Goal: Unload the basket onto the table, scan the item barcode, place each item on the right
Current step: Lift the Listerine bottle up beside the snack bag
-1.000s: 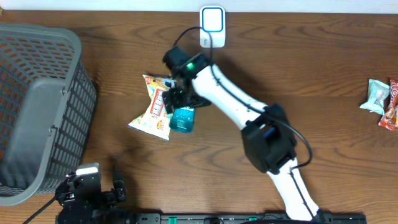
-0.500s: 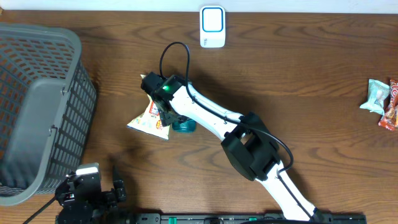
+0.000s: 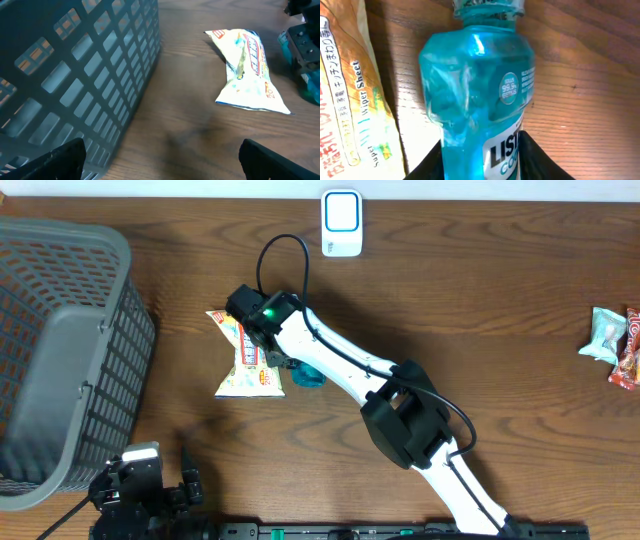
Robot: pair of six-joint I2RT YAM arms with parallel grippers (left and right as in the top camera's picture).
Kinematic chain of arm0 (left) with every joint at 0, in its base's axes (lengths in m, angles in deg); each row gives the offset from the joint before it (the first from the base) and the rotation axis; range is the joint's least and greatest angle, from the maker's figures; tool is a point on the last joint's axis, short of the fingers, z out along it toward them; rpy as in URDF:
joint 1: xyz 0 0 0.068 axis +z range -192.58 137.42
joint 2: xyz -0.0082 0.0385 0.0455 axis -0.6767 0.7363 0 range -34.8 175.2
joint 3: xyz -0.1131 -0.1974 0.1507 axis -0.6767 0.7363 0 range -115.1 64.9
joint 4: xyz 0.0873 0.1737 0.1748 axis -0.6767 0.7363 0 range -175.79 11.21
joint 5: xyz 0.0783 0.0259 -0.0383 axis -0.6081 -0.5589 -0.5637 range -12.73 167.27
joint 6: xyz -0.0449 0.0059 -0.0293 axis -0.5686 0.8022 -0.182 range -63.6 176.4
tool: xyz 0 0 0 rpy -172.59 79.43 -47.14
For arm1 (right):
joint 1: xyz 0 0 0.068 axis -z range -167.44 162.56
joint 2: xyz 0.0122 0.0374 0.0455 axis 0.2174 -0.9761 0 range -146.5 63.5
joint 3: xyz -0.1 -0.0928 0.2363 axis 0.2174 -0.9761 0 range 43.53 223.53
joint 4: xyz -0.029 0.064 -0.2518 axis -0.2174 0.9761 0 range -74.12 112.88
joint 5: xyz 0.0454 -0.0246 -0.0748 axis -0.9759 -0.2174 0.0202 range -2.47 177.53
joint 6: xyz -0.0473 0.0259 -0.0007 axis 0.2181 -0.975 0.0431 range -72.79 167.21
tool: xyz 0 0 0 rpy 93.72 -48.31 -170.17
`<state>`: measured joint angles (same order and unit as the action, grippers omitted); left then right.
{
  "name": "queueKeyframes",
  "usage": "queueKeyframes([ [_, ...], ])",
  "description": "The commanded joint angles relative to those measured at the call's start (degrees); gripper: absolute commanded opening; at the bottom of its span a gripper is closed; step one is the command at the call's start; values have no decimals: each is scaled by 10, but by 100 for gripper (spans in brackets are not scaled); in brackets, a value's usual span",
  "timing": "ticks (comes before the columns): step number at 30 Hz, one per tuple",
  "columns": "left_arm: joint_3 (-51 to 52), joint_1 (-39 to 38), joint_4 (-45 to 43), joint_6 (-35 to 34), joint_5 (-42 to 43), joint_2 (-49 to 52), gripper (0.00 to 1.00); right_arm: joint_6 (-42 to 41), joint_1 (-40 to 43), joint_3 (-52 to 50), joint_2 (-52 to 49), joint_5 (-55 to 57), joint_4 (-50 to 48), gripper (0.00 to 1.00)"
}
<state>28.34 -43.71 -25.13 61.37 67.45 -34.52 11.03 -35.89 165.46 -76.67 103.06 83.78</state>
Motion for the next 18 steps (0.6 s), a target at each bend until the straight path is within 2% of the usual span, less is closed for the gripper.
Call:
queueKeyframes([
  [1, -2, 2, 0, 8, -7, 0, 98, 34, 9, -34, -66, -104, 11, 24],
  [5, -2, 2, 0, 8, -8, 0, 98, 99, 38, -34, -38, -188, 21, 17],
  [8, -2, 2, 0, 8, -8, 0, 98, 156, 63, -34, -17, -252, 23, 17],
  [15, -2, 2, 0, 8, -8, 0, 98, 382, 140, -35, 4, -488, 26, 17],
  [18, -2, 2, 0, 8, -8, 0, 98, 432, 162, -45, 3, -504, 21, 17],
])
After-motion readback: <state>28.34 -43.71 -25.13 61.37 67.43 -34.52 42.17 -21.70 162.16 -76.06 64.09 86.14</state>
